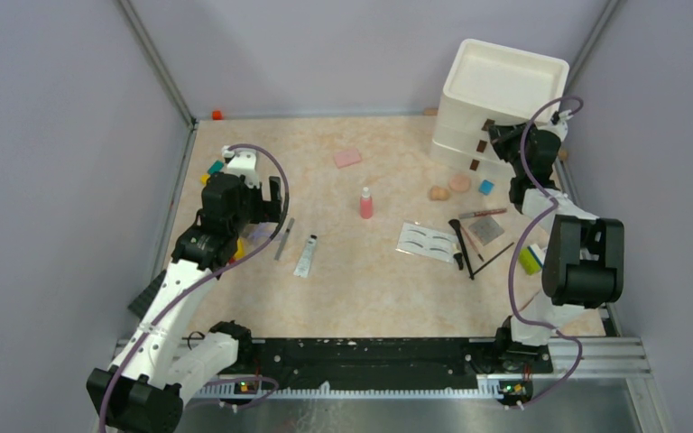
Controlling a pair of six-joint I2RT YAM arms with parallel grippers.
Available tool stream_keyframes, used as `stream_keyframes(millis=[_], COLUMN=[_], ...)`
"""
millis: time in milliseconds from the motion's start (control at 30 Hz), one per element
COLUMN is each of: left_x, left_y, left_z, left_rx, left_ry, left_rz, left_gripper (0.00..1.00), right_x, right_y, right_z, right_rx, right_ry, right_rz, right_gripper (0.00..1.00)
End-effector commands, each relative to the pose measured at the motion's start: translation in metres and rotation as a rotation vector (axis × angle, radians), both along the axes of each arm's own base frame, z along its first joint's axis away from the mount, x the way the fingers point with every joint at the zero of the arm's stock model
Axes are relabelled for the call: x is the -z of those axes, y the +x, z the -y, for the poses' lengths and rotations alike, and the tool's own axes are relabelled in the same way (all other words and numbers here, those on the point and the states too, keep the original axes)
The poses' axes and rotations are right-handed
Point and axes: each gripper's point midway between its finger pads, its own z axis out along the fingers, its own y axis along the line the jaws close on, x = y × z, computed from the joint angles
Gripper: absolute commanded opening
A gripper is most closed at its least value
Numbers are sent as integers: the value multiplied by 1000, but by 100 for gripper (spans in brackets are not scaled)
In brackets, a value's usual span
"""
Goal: Organize the makeup
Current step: Open the drawer in the storage box.
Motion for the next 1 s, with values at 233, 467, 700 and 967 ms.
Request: stream_keyframes(millis=[233, 467, 700, 967], left_x=[-11, -11, -10, -9], left_y=[4, 4, 4, 5], left_z=[0, 1, 2, 3], left_rx=[6, 11, 17, 19], left_ry=[-9, -12, -16, -16], left_rz=[49, 47, 44, 43], left_gripper=[99, 99, 99, 99], right_x=[-25, -21, -12, -5], right_y=[-31, -53, -65, -86], right_z=[-12, -16, -32, -42], right_rx=[-63, -73, -117, -109], right_ry=[-11, -2, 16, -72], right_rz=[60, 39, 5, -35], right_gripper=[0, 0, 0, 0])
